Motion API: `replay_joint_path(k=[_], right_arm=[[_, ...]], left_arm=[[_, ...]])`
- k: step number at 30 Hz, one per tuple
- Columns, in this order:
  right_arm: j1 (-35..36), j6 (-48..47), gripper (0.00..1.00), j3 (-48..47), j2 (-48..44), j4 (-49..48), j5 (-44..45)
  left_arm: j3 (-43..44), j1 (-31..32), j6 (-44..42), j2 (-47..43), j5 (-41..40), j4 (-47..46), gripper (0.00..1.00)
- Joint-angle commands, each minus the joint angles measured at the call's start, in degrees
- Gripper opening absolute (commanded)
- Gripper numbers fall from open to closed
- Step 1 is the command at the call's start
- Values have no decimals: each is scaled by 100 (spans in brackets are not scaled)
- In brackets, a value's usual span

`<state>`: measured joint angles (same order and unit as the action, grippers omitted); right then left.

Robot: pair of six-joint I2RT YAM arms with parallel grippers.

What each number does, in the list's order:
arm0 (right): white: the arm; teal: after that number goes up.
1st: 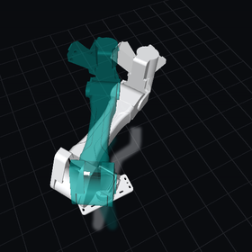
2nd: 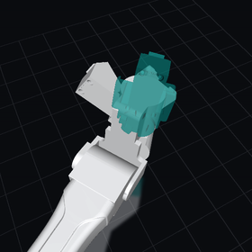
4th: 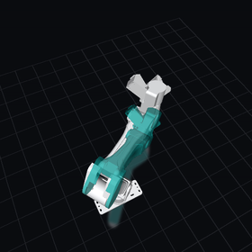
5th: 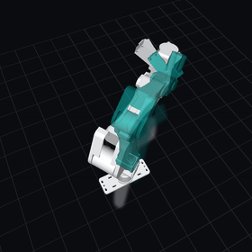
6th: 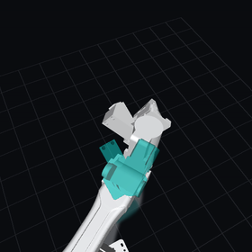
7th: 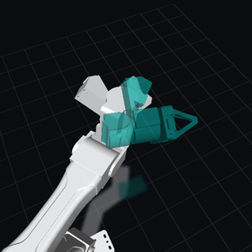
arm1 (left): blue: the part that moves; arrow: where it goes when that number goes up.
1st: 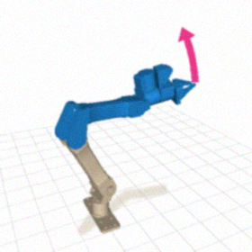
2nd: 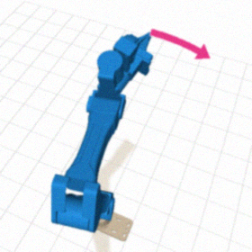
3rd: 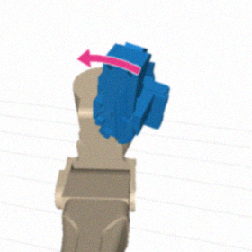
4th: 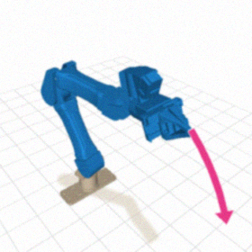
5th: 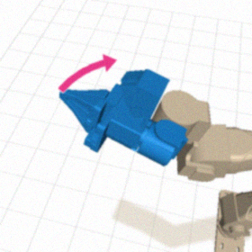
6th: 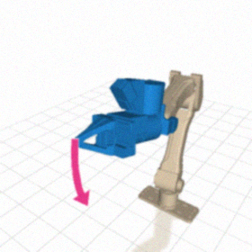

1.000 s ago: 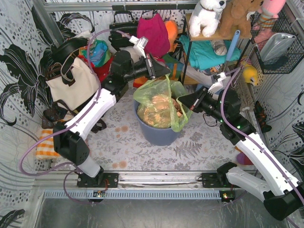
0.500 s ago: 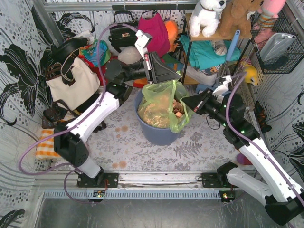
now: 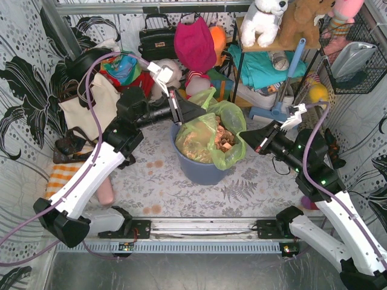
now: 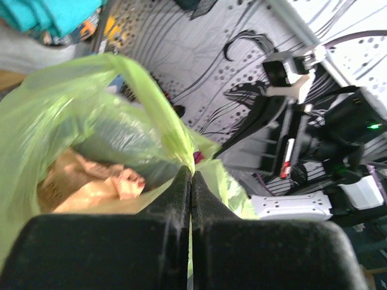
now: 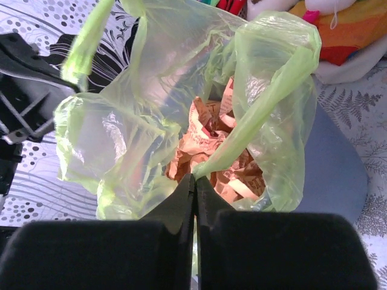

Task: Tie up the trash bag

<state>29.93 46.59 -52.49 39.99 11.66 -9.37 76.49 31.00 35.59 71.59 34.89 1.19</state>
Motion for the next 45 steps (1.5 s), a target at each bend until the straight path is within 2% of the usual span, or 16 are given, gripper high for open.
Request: replay_joint_path(k=[1, 7, 12, 21, 27, 30, 34, 39, 45], right_arm=[[27, -128, 0, -545, -87, 117, -196], [23, -173, 0, -1219, 569, -516, -426], [22, -360, 0, -1961, 1246, -840, -656], [23, -324, 0, -1987, 1436, -995, -381], [23, -592, 0, -2759, 1730, -1007, -425], [26, -588, 0, -2560, 1633, -722, -313], [23, -397, 0, -1732, 1167, -323, -118], [28, -265, 0, -881, 391, 431, 383], [26, -337, 0, -366, -242, 1367, 1077]], left_arm=[[-225, -42, -512, -393, -557, 679, 0], [-594, -40, -837, -671, -1124, 1344, 0], [-954, -40, -848, -951, -1299, 1469, 0], [-1169, -41, -841, -1289, -1649, 1561, 0], [-1638, -33, -883, -1591, -320, 1592, 0], [-1816, -37, -1025, -1914, -444, 1974, 0], [-1898, -34, -1143, -2161, -496, 2285, 0], [-2028, -34, -1151, -2163, -18, 2299, 0], [-2056, -37, -1410, -2088, 760, 2531, 0]])
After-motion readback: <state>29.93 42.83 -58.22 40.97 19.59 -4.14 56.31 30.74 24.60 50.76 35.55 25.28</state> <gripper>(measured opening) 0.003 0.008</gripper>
